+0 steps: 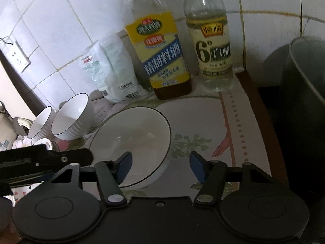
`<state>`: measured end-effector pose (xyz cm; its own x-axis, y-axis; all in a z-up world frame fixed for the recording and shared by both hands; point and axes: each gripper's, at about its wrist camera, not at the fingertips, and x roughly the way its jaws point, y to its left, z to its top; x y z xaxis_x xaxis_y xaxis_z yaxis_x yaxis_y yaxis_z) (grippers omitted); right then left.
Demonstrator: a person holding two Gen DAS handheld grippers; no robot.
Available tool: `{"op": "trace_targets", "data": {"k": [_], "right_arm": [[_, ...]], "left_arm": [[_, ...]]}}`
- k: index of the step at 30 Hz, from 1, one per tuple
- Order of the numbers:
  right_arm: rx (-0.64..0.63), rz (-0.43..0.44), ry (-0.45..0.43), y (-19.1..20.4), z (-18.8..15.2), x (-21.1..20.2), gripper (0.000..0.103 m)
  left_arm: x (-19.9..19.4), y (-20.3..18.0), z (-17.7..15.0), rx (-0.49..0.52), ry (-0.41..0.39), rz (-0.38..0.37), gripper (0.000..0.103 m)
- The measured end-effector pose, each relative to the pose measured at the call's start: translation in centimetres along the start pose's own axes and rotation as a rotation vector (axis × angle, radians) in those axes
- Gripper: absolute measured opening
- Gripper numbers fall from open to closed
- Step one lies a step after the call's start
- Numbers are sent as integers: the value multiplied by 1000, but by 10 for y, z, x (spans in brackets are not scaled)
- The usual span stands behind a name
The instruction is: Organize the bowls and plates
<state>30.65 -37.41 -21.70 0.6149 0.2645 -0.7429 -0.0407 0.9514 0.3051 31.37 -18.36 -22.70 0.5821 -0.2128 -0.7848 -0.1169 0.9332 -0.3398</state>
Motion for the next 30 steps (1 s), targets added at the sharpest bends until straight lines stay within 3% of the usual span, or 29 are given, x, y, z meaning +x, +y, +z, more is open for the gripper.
{"op": "trace_targets", "data": {"k": [8,13,20,30], "right_arm": [[120,51,53,-12,-4,13,35],[49,27,67,0,0,12,32],[45,11,89,1,2,8,28],[31,21,87,17,-3,-22,28]], "left_arm": [[22,1,-1,-10,53,-1,42],[22,0,-2,-23,71,-65,38],[23,-10,-6,46,70,-13,27],[-12,-2,-23,57,91,-11,27]]}}
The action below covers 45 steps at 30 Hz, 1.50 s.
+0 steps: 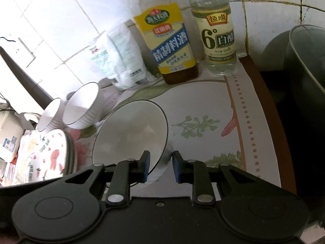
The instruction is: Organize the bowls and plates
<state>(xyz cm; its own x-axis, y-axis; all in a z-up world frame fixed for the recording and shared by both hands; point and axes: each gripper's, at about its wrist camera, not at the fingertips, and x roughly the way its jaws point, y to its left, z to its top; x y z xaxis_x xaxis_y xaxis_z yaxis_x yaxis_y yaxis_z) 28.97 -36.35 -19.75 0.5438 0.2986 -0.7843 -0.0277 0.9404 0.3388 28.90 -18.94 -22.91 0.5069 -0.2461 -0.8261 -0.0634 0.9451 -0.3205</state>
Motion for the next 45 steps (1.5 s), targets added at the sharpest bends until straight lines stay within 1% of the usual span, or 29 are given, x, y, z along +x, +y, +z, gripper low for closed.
{"op": "trace_targets", "data": {"k": [7,15,21,25,33,36,40,42,45], "right_arm": [[-24,19,16,25,-20,-26,28],[-26,48,45,46,-48,-36,28],[-20,62,64,55,-62,-30,28],[-24,61,63,56,-69,-22,28],[-41,55,74,52,-67,-6,28],[-49,43,83,49,-67,-1,25],[-85,17,91,49,-68,2,22],[-91,1,96,49,-69,3,22],[-88,-9,99,49,-68,-2,25]], "left_arm": [[-38,13,-19,20,-3,14,27],[-65,35,-42,8,6,35,27],[-66,49,-53,-8,25,45,27],[-59,58,-56,-20,38,42,27],[-46,69,-58,-42,47,3,26],[-42,69,-58,-44,55,-16,26],[-38,68,-58,-21,73,-18,25],[-39,68,-57,-19,82,-21,25],[-44,67,-54,-11,103,-19,25]]}}
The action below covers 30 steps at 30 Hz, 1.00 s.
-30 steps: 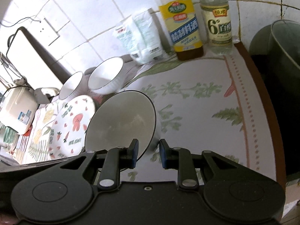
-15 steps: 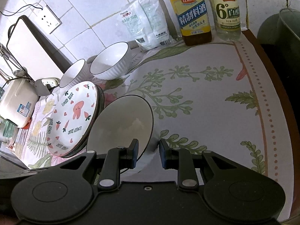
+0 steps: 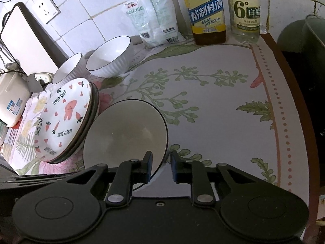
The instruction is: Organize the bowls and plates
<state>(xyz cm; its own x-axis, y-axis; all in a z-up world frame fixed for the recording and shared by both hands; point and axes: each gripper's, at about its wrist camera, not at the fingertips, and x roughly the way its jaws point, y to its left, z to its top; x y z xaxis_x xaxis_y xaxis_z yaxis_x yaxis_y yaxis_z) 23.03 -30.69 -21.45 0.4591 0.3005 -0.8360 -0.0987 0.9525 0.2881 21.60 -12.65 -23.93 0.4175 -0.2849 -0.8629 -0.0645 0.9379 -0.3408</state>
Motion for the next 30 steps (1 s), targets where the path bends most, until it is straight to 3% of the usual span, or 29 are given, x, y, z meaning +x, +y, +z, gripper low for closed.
{"op": "trace_targets", "data": {"k": [5,14,18,30], "right_arm": [[2,-4,-15,2,4,-20,32],[-31,26,-68,25,8,-72,44],[-52,55,-85,40,8,-94,44],[-115,37,-127,85,21,-143,46]], "left_arm": [[-17,-3,2,56,24,38,30],[-69,2,-2,110,25,42,41],[-96,4,-1,148,15,41,41],[-154,5,20,302,-41,55,41]]}}
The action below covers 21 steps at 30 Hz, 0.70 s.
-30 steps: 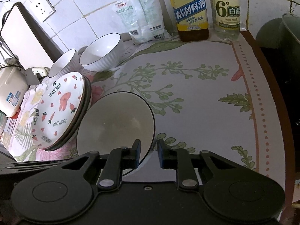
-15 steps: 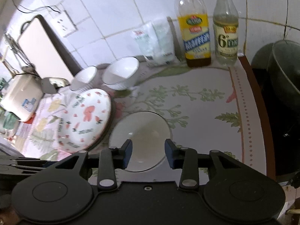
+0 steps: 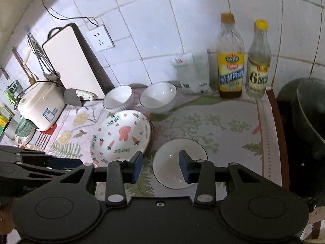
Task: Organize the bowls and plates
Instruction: 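Open both tools and move them toward the white bowls by the wall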
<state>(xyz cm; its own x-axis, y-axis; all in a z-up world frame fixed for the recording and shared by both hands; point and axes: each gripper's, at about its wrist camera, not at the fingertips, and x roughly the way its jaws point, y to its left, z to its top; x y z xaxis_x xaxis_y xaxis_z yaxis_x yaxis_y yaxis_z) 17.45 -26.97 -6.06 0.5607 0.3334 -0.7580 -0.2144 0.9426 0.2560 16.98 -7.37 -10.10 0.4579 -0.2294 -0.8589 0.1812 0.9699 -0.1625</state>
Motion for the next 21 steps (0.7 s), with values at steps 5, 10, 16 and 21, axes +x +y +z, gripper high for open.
{"op": "trace_targets", "data": {"k": [5,10,16,21], "right_arm": [[-2,-1,-30,14,14,-6,47],[21,0,-65,22,29,-5,50],[31,-5,-87,32,46,8,59],[33,-3,-96,36,60,29,60]], "left_arm": [[-7,9,16,52,-13,10,41],[-7,21,33,96,-15,13,42],[-3,40,55,117,-32,9,45],[7,58,75,120,-65,0,55]]}}
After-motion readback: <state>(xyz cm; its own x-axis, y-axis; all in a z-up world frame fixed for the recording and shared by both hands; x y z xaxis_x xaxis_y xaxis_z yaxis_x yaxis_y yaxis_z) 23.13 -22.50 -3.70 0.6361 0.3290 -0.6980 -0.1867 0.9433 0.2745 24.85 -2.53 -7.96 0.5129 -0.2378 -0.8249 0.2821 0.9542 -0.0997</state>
